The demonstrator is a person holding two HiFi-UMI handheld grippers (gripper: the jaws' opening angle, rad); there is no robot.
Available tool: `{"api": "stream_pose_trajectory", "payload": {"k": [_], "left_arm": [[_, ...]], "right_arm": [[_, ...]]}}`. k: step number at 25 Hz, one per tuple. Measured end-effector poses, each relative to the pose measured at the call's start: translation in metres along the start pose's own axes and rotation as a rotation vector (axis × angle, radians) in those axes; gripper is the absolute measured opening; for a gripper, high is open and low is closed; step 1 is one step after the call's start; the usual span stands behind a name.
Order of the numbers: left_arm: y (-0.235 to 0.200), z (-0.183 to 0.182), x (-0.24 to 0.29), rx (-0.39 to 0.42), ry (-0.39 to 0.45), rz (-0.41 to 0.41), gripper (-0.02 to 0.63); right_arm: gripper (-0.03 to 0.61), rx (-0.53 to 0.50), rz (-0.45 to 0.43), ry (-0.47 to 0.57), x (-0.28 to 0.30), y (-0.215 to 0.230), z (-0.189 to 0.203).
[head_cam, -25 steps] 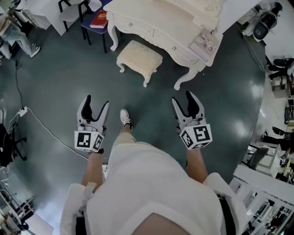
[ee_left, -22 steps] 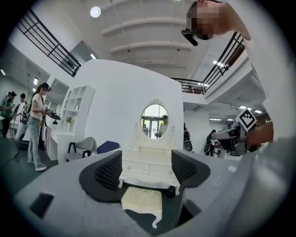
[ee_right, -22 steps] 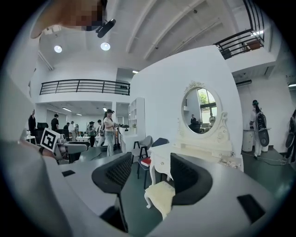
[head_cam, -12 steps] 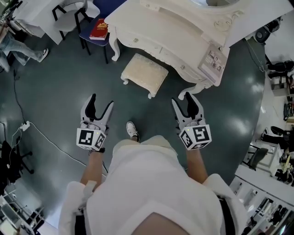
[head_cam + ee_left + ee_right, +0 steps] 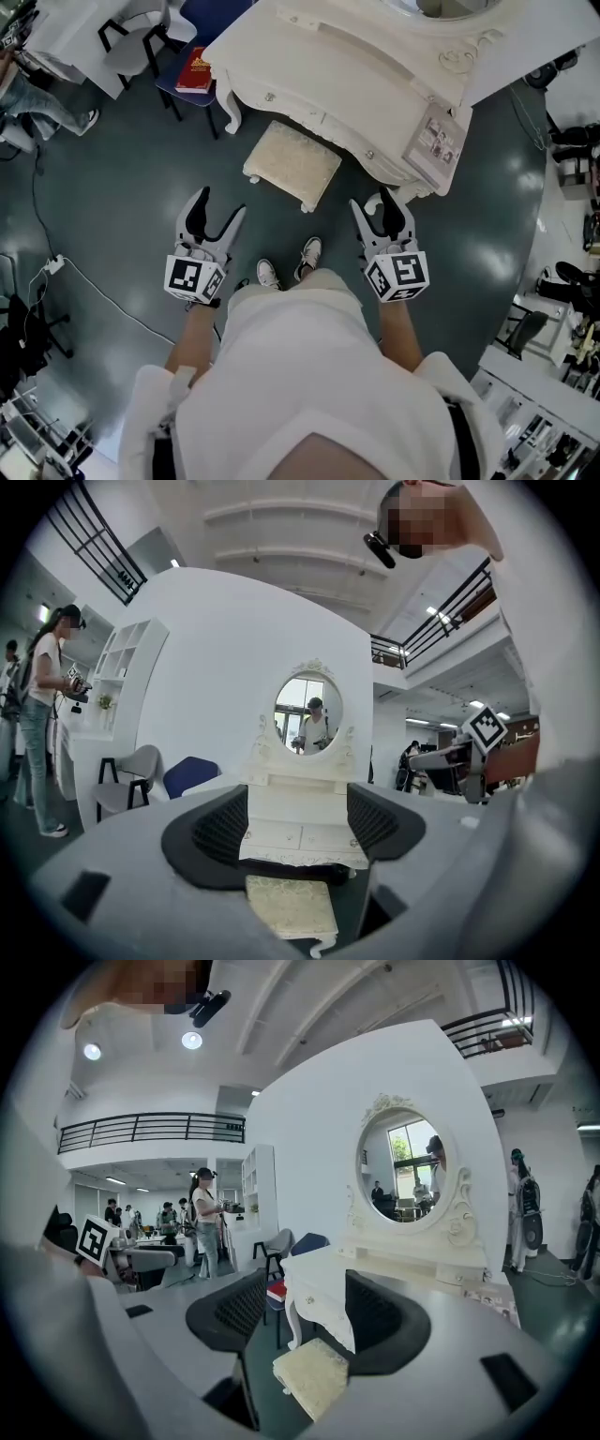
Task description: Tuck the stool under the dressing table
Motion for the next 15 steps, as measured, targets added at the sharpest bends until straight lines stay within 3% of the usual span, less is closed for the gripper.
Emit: {"api": "stream_pose_trajectory", "payload": {"k": [9, 15], "left_arm": [[0.009, -0.008, 0.078, 0.066, -0.020, -0.078, 0.331], [-0.006, 0.019, 0.116, 0.112, -0.078, -0.055, 0.339]], "right_arm": [[0.252, 0.002, -0.119, -0.093, 0.063, 0.077, 0.017], [0.258, -0.018, -0.171, -0.225, 0.097, 0.092, 0.059]]}}
Point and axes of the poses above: the fingertips, and each gripper's own axes: x forward along the fingers, y to its right, z out of its underside, the point moved 10 cm from there along -x, backward along the fingers, and after that the axes turned 6 degrees about -z, right-handed, at the moved point
